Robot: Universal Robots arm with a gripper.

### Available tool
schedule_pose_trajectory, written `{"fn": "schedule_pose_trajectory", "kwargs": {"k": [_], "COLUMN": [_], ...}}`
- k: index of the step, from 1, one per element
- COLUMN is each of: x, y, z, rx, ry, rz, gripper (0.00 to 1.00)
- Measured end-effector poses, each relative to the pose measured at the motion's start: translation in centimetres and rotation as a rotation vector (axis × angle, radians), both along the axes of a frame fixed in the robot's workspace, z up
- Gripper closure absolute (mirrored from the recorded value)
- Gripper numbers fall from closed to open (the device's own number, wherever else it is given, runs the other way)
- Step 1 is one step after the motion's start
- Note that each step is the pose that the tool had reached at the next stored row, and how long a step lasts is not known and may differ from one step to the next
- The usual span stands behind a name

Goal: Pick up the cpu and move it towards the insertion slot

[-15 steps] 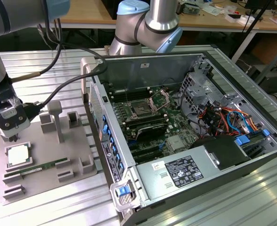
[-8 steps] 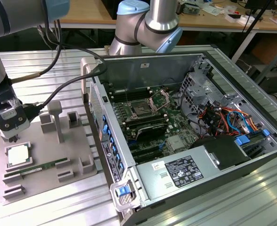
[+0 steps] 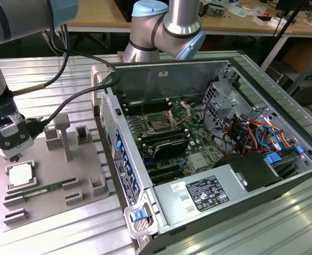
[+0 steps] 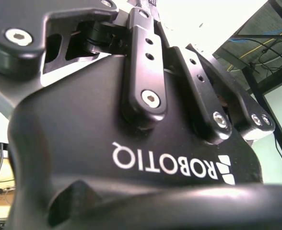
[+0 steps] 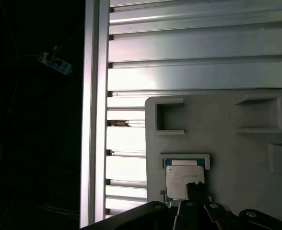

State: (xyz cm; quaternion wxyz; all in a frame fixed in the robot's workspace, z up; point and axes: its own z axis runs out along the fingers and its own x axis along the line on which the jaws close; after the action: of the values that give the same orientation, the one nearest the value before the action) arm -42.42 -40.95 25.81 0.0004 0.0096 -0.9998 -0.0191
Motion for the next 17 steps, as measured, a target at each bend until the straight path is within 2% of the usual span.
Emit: {"fn": "schedule_pose_trajectory", "kwargs": {"k": [17], "x": [-0.05], "y": [-0.54], "z": [-1.02], "rx": [0.0001], "ry": [-0.0002], "rz": [0.0], "gripper": [0.89]}}
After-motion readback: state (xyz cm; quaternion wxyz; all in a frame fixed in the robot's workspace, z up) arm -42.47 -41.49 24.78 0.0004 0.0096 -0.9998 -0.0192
